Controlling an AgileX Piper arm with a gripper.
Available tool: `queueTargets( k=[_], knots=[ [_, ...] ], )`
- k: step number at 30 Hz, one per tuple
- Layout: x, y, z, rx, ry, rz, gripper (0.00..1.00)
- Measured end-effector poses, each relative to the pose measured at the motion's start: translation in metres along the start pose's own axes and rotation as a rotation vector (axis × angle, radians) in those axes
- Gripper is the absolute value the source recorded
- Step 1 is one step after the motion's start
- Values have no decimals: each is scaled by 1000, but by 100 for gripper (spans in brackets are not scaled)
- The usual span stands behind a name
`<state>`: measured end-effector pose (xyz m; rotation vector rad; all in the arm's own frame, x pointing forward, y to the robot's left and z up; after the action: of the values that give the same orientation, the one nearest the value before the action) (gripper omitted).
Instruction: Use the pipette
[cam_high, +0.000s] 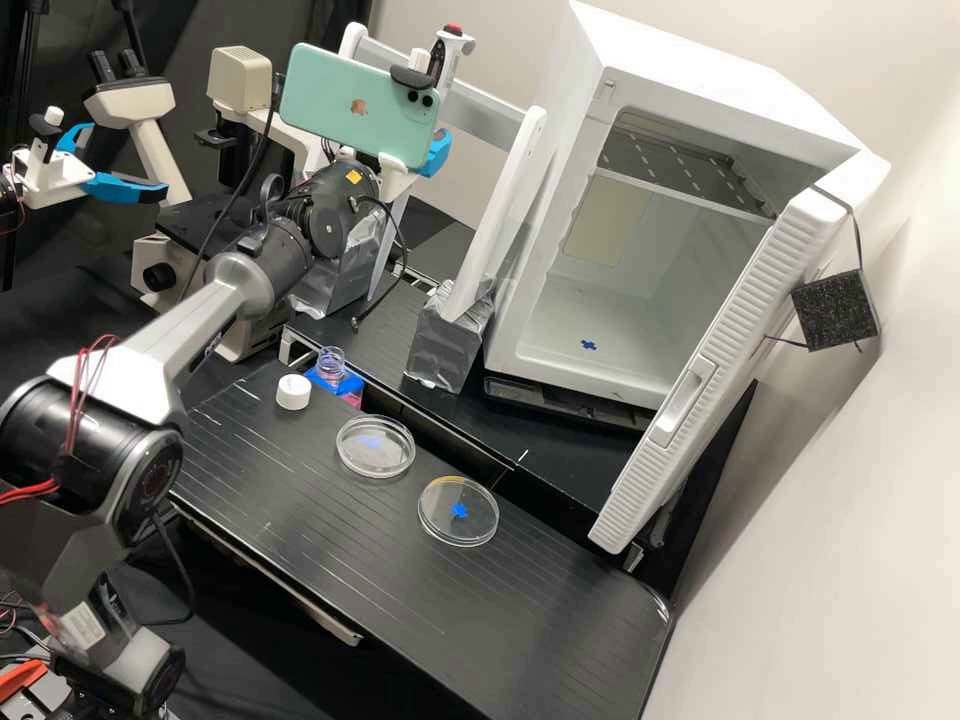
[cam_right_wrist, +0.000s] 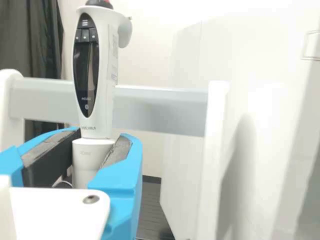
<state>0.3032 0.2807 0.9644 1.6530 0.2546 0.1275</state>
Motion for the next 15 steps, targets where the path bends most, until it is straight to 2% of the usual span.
queueTargets(
  k=[1, 3, 4, 7, 8, 9, 15],
  knots=[
    [1, 1, -1, -31, -9, -6, 0],
    [5, 1, -4, -8, -23, -49, 0],
    [6, -2, -5, 31, -20, -78, 0],
    [13, -13, -12, 51, 24, -170, 0],
    [16, -19, -15, 23, 40, -197, 0],
    [18, -23, -16, 11, 46, -213, 0],
    [29, -33, -15, -16, 26, -239, 0]
  ],
)
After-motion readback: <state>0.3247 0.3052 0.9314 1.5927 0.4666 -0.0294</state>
